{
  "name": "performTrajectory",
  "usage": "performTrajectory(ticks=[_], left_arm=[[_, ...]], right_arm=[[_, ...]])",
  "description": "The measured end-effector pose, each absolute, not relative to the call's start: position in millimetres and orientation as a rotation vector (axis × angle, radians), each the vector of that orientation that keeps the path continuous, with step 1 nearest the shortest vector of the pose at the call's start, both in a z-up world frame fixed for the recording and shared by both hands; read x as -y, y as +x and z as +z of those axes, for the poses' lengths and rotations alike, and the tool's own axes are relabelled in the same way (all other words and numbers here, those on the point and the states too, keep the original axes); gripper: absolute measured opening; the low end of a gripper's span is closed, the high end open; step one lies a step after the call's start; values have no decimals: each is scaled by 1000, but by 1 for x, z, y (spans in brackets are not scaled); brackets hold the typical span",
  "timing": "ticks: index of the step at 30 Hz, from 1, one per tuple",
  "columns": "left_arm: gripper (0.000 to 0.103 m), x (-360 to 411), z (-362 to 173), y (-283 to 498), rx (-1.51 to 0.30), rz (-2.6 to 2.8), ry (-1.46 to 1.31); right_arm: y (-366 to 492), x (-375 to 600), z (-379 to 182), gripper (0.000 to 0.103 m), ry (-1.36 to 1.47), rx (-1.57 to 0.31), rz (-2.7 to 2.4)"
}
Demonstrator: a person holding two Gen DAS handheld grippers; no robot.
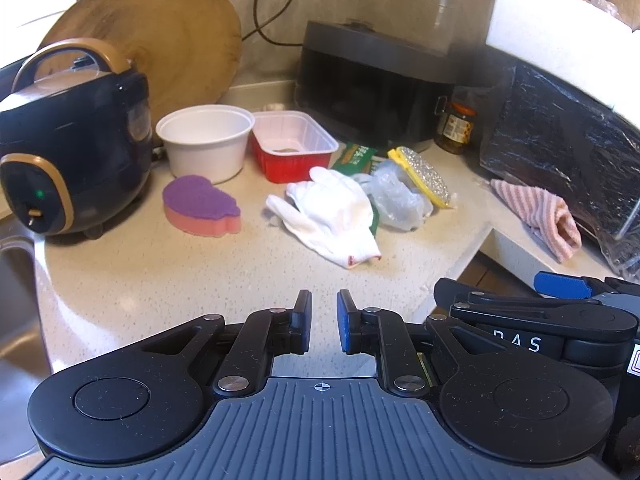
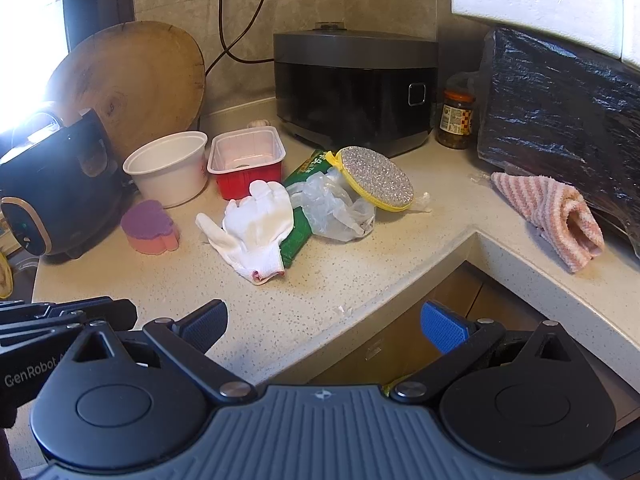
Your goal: Collect trash
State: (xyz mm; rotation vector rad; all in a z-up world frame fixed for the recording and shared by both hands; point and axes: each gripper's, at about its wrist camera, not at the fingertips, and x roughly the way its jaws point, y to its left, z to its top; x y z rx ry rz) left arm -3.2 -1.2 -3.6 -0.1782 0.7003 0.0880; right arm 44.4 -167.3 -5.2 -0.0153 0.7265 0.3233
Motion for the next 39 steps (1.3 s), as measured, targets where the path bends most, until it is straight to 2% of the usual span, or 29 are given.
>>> performTrajectory(ticks=[39], left_arm=[[17, 1, -11, 9, -733, 85, -172]], right_arm=[[54, 171, -18, 103, -18, -761, 297]])
